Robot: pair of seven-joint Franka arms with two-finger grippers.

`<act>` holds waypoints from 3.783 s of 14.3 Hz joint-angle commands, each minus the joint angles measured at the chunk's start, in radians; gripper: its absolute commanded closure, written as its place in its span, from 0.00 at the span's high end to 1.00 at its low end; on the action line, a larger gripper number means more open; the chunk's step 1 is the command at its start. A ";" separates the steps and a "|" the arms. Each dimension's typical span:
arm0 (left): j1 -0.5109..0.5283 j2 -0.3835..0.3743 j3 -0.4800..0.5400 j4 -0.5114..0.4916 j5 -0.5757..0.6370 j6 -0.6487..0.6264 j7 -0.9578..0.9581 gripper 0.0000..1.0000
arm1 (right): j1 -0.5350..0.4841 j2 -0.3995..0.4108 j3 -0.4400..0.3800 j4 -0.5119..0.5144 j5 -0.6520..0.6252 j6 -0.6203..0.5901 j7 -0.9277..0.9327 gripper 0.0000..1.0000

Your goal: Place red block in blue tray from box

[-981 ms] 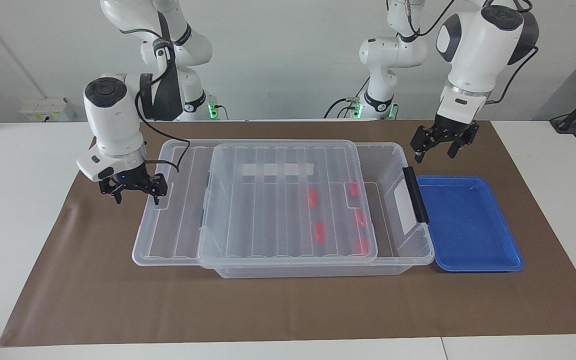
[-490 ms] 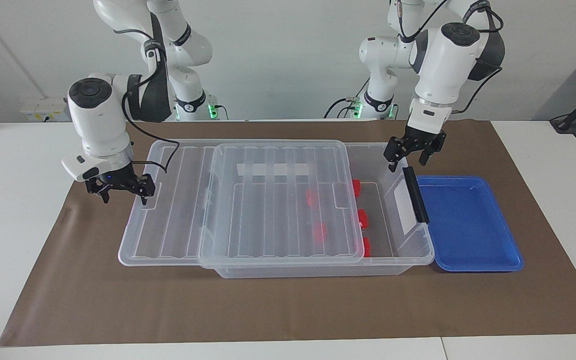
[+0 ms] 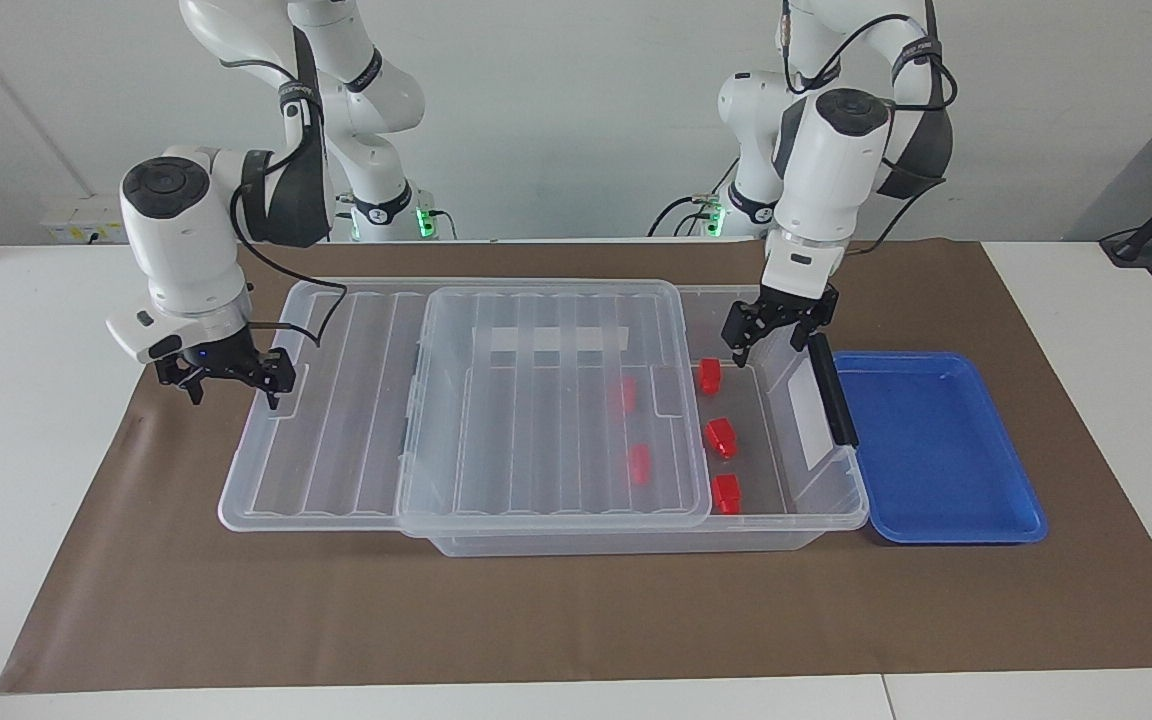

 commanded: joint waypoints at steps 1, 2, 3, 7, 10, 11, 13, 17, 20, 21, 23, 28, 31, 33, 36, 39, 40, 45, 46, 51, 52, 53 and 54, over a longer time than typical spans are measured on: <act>-0.016 0.031 0.015 -0.012 0.023 0.065 -0.024 1.00 | -0.014 -0.016 0.007 -0.009 -0.029 -0.030 -0.019 1.00; -0.016 0.036 0.015 -0.021 0.023 0.087 -0.024 1.00 | -0.015 -0.019 0.005 -0.009 -0.031 -0.033 -0.019 1.00; -0.016 0.036 0.015 -0.037 0.023 0.104 -0.024 1.00 | -0.015 -0.020 0.005 -0.009 -0.030 -0.036 -0.019 1.00; -0.031 0.043 0.017 -0.098 0.026 0.176 -0.027 1.00 | -0.024 -0.027 0.005 -0.009 -0.031 -0.045 -0.019 1.00; -0.040 0.069 0.017 -0.103 0.049 0.191 -0.037 1.00 | -0.024 -0.028 0.005 -0.003 -0.031 -0.056 -0.019 1.00; -0.054 0.086 0.017 -0.103 0.050 0.203 -0.058 1.00 | -0.021 -0.030 0.007 0.005 -0.031 -0.061 -0.018 1.00; -0.068 0.123 0.017 -0.103 0.087 0.245 -0.113 1.00 | -0.017 -0.042 0.011 0.037 -0.013 -0.088 -0.010 1.00; -0.069 0.186 0.017 -0.103 0.121 0.300 -0.141 1.00 | -0.017 -0.117 0.013 0.052 0.093 -0.125 -0.009 1.00; -0.070 0.230 0.017 -0.103 0.162 0.335 -0.147 1.00 | -0.021 -0.146 0.007 0.132 0.180 -0.266 -0.007 1.00; -0.076 0.244 0.017 -0.103 0.165 0.346 -0.158 1.00 | -0.023 -0.146 0.008 0.176 0.191 -0.333 0.001 1.00; -0.076 0.255 0.018 -0.103 0.167 0.357 -0.159 1.00 | -0.020 -0.152 0.014 0.235 0.197 -0.444 0.013 1.00; -0.071 0.279 0.020 -0.121 0.167 0.412 -0.159 1.00 | -0.008 -0.181 0.016 0.221 0.247 -0.463 0.099 1.00; -0.071 0.286 0.020 -0.126 0.167 0.421 -0.159 1.00 | 0.012 -0.198 0.014 0.191 0.240 -0.453 0.093 1.00; -0.071 0.287 0.020 -0.126 0.167 0.423 -0.159 1.00 | 0.012 -0.201 0.014 0.183 0.230 -0.452 0.090 1.00; -0.070 0.293 0.021 -0.127 0.167 0.427 -0.159 1.00 | 0.014 -0.201 0.016 0.181 0.225 -0.452 0.090 1.00; -0.068 0.293 0.021 -0.126 0.167 0.426 -0.159 0.73 | 0.014 -0.203 0.016 0.181 0.224 -0.459 0.088 1.00; -0.066 0.293 0.023 -0.126 0.167 0.426 -0.159 0.60 | 0.014 -0.203 0.016 0.181 0.224 -0.458 0.088 1.00; -0.060 0.293 0.023 -0.110 0.167 0.397 -0.161 0.00 | 0.014 -0.203 0.016 0.180 0.224 -0.463 0.094 1.00; -0.062 0.293 0.023 -0.092 0.167 0.369 -0.161 0.00 | 0.012 -0.208 0.016 0.171 0.227 -0.461 0.102 1.00; -0.057 0.272 0.021 0.037 0.165 0.159 -0.153 0.00 | 0.000 -0.218 0.011 0.167 0.237 -0.461 0.091 1.00; -0.059 0.266 0.021 0.058 0.164 0.119 -0.150 0.00 | 0.000 -0.218 0.011 0.167 0.239 -0.461 0.091 1.00; -0.059 0.261 0.021 0.075 0.164 0.090 -0.147 0.00 | 0.000 -0.218 0.011 0.167 0.239 -0.461 0.091 1.00; -0.059 0.254 0.021 0.084 0.164 0.069 -0.144 0.00 | 0.000 -0.218 0.011 0.167 0.240 -0.461 0.091 1.00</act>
